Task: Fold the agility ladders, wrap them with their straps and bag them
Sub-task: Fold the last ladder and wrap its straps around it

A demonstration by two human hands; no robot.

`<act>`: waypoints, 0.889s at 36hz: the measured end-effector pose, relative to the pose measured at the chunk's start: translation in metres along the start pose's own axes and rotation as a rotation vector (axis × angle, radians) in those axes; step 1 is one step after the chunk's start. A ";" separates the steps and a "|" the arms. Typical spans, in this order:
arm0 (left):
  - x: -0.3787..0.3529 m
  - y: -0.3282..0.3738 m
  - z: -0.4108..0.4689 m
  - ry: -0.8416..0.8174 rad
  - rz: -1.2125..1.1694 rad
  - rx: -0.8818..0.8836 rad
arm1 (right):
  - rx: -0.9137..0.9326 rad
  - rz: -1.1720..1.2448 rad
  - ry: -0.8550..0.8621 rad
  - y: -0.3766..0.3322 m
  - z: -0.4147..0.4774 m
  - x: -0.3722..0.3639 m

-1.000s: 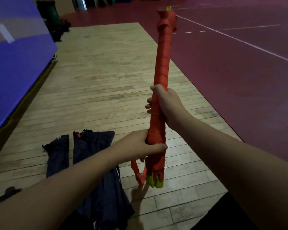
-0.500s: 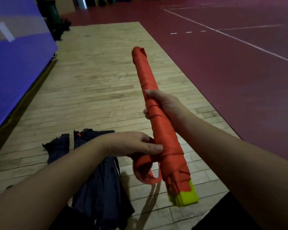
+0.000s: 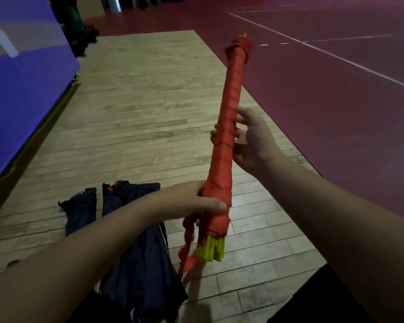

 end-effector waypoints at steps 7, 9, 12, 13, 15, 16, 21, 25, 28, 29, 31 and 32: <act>-0.008 0.007 -0.007 -0.282 -0.553 -0.133 | -0.235 0.212 -0.237 0.017 -0.018 -0.013; -0.009 0.005 -0.007 -0.285 -0.532 -0.112 | -0.239 0.178 -0.206 0.019 -0.020 -0.017; 0.000 -0.001 -0.004 -0.196 -0.387 -0.015 | -0.154 -0.015 -0.126 0.012 -0.017 -0.014; 0.003 -0.003 -0.004 -0.176 -0.325 0.028 | -0.118 -0.100 -0.101 0.010 -0.016 -0.012; 0.007 -0.008 -0.005 -0.191 -0.196 0.094 | -0.028 -0.287 -0.028 0.006 -0.012 -0.005; 0.009 -0.010 -0.007 -0.197 -0.143 0.117 | 0.025 -0.377 0.018 0.004 -0.011 -0.002; -0.004 -0.006 -0.006 -0.139 0.183 0.121 | 0.264 -0.596 0.277 0.004 -0.003 0.010; -0.017 -0.012 0.001 0.108 0.684 0.122 | 0.222 -0.562 0.315 0.008 0.001 0.005; -0.019 -0.010 0.004 0.166 0.531 0.073 | 0.126 -0.471 0.269 0.006 0.000 0.001; -0.017 -0.008 0.005 0.123 0.423 0.058 | 0.104 -0.403 0.239 0.005 -0.002 0.000; -0.010 -0.001 0.002 -0.007 0.183 0.038 | 0.071 -0.219 0.145 0.000 -0.007 -0.002; -0.006 0.002 -0.002 -0.066 0.058 0.023 | 0.055 -0.123 0.081 -0.002 -0.009 -0.002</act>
Point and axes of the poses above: each hand's wrist, its own z-axis towards the middle knuckle, its own x-axis out of the back of the hand, y = z × x, the point moved 3 cm from there along z, towards the middle knuckle, and after that the axes turned 8 degrees about -x, right-handed, at the moved point
